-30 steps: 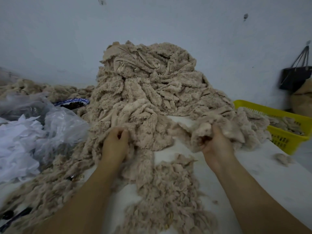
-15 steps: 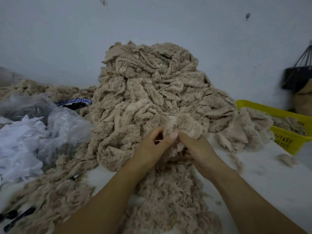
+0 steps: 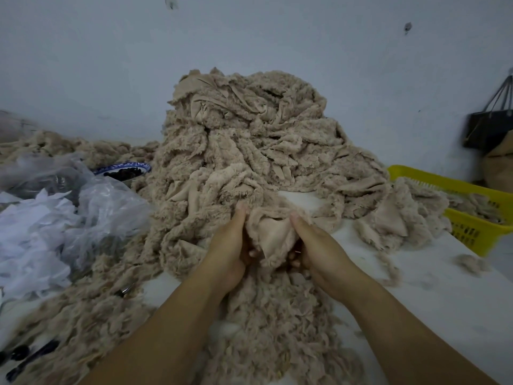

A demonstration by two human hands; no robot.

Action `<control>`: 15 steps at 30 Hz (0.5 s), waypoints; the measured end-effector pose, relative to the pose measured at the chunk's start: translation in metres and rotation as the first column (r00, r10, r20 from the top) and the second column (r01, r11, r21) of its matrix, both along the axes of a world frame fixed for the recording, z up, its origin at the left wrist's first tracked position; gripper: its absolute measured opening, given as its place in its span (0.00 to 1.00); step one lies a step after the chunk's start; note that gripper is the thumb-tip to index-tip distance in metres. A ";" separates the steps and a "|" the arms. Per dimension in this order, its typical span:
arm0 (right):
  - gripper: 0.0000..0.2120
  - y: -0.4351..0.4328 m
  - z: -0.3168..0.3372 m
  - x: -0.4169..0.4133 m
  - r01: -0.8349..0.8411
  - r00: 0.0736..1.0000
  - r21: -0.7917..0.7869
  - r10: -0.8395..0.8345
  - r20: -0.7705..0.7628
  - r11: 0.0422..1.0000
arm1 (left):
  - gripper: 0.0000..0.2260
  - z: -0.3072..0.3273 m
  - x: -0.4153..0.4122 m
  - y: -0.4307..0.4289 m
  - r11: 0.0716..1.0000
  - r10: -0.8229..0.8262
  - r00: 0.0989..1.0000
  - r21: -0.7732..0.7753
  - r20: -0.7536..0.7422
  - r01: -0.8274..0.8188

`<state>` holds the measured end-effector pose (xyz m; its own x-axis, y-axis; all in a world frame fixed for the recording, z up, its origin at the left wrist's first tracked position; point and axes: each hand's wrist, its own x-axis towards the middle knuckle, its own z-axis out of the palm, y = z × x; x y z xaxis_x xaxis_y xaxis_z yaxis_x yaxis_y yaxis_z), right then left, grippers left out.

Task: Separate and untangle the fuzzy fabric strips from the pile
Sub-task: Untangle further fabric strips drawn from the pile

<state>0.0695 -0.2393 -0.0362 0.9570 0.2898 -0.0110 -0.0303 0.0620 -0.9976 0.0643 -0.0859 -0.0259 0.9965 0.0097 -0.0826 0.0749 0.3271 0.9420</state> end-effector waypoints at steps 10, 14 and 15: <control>0.31 -0.005 0.002 -0.005 0.139 0.983 -0.340 -0.087 0.164 0.930 | 0.13 -0.007 0.002 0.000 0.952 0.102 0.963 0.256 0.248 -0.166; 0.26 -0.003 0.003 -0.004 0.138 0.987 -0.196 -0.118 0.111 0.971 | 0.14 -0.002 0.007 0.009 0.982 0.184 0.978 -0.061 0.101 -0.179; 0.24 -0.003 0.004 -0.003 0.136 0.988 -0.102 -0.127 0.089 0.986 | 0.15 -0.001 0.008 0.008 0.983 0.171 0.982 -0.087 0.085 -0.163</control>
